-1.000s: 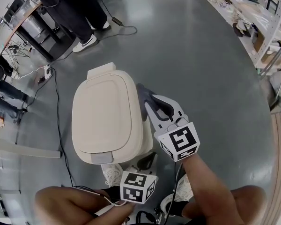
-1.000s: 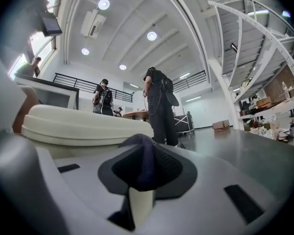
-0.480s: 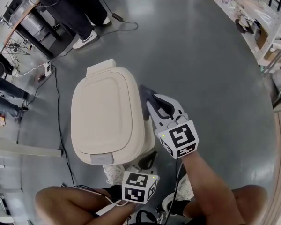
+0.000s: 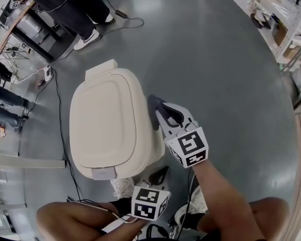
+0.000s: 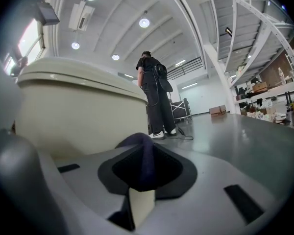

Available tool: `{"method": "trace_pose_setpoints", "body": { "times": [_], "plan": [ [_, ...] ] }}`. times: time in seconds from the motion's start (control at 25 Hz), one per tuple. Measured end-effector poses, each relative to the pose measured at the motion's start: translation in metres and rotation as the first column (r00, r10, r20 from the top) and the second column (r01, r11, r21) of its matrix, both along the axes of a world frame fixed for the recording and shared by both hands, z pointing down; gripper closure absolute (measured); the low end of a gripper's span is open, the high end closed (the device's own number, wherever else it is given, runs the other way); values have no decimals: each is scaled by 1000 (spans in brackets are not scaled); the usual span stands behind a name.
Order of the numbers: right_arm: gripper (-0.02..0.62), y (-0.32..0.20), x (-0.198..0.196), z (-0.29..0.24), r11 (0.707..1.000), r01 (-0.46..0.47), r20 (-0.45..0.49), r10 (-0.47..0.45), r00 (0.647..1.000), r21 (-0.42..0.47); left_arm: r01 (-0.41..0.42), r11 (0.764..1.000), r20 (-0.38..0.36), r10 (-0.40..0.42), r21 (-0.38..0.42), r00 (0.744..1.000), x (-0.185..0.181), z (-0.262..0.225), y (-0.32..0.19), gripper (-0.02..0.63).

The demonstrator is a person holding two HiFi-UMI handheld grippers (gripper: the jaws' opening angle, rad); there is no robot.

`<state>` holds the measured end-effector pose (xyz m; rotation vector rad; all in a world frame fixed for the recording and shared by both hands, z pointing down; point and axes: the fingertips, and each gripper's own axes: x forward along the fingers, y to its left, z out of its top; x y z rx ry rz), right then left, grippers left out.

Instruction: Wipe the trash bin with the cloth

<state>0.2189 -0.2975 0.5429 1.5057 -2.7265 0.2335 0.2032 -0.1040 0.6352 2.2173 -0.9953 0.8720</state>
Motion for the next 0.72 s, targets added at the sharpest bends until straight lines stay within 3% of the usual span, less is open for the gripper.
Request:
{"method": "trace_pose_setpoints", "body": {
  "times": [0.72],
  "plan": [
    [529,-3,-2,79,985,-18,-48,10,999,-169,-38,999,19,38,-28,999,4,17,-2,609]
  ]
}}
